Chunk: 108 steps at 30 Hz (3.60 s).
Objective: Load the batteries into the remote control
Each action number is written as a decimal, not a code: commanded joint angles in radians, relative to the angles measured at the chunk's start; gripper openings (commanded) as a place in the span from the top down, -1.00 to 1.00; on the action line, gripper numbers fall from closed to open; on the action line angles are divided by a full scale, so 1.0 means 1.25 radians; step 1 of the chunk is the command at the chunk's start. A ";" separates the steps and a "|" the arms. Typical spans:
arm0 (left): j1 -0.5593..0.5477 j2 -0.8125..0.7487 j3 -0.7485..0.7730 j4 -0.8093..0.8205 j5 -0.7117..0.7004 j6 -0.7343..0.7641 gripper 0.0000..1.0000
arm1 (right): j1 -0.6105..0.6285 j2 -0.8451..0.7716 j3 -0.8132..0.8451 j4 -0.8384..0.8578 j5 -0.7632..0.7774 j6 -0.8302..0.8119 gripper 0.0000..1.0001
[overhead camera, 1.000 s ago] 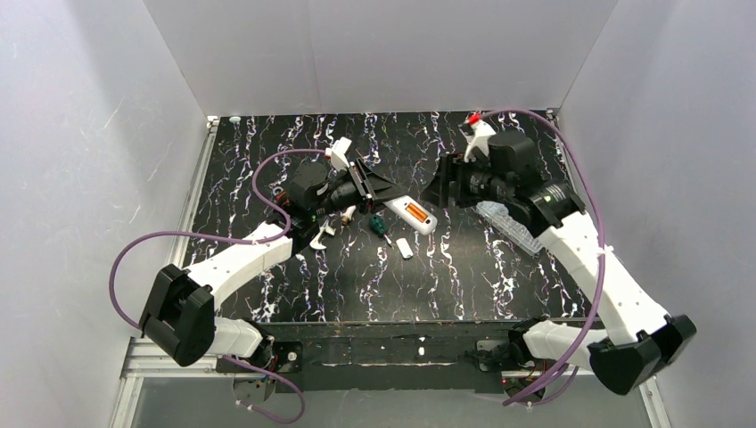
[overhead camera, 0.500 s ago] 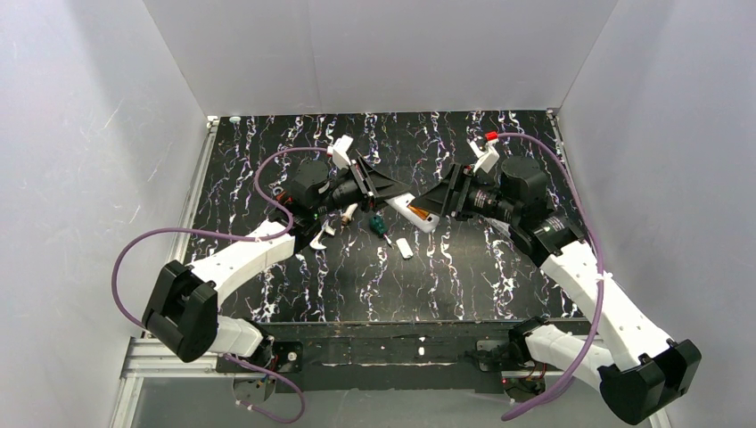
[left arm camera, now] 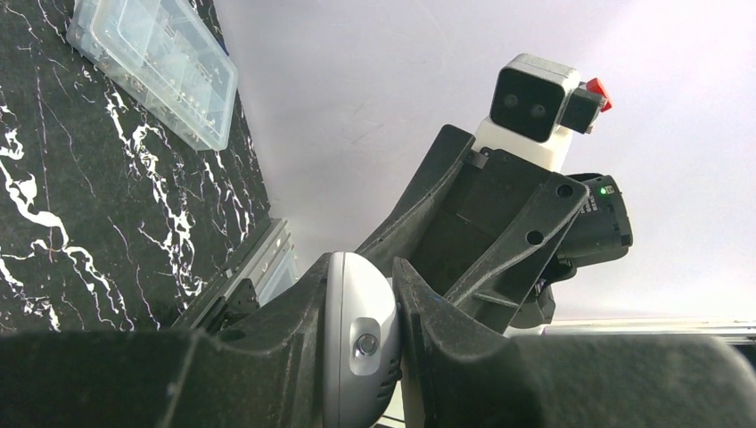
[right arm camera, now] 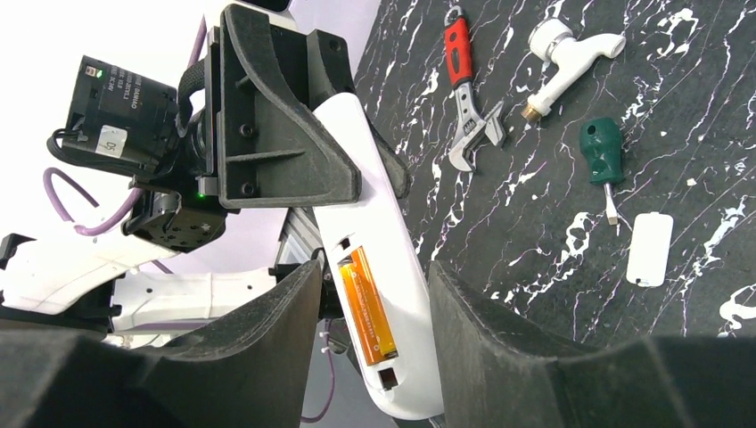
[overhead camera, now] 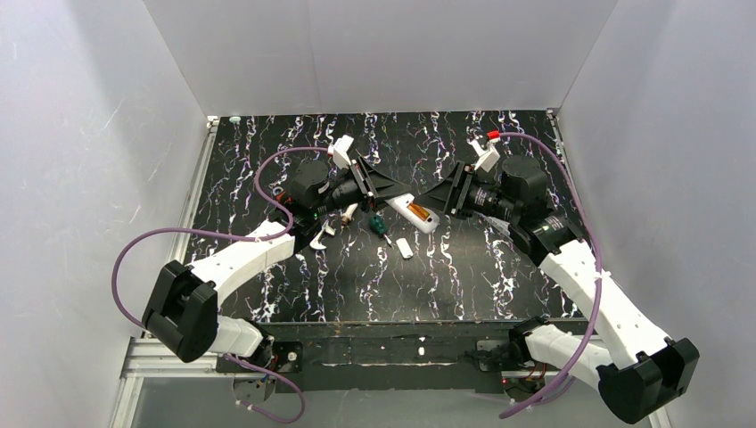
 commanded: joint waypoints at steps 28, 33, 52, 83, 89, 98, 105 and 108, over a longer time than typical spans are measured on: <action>-0.002 -0.031 0.032 0.069 0.010 0.008 1.00 | -0.001 0.016 -0.010 0.015 -0.083 -0.033 0.16; -0.002 -0.026 0.037 0.069 0.009 0.009 1.00 | -0.001 0.009 -0.016 0.005 -0.100 -0.040 -0.07; -0.003 -0.019 0.045 0.072 0.012 0.007 1.00 | -0.001 0.017 -0.033 0.020 -0.128 -0.040 0.55; -0.002 -0.013 0.042 0.075 0.009 0.005 1.00 | -0.004 -0.025 -0.044 -0.045 -0.094 -0.069 0.15; -0.002 -0.015 0.040 0.076 0.008 0.006 1.00 | -0.005 -0.035 -0.044 -0.044 -0.087 -0.073 -0.02; -0.002 -0.017 0.036 0.068 0.015 0.006 1.00 | -0.011 -0.060 -0.023 -0.006 -0.079 -0.090 -0.42; 0.015 -0.066 -0.007 -0.015 0.004 0.030 1.00 | -0.017 -0.230 -0.064 0.002 0.162 -0.166 -0.41; 0.036 -0.116 -0.020 -0.135 -0.003 0.086 1.00 | -0.019 -0.269 -0.094 -0.028 0.280 -0.197 -0.40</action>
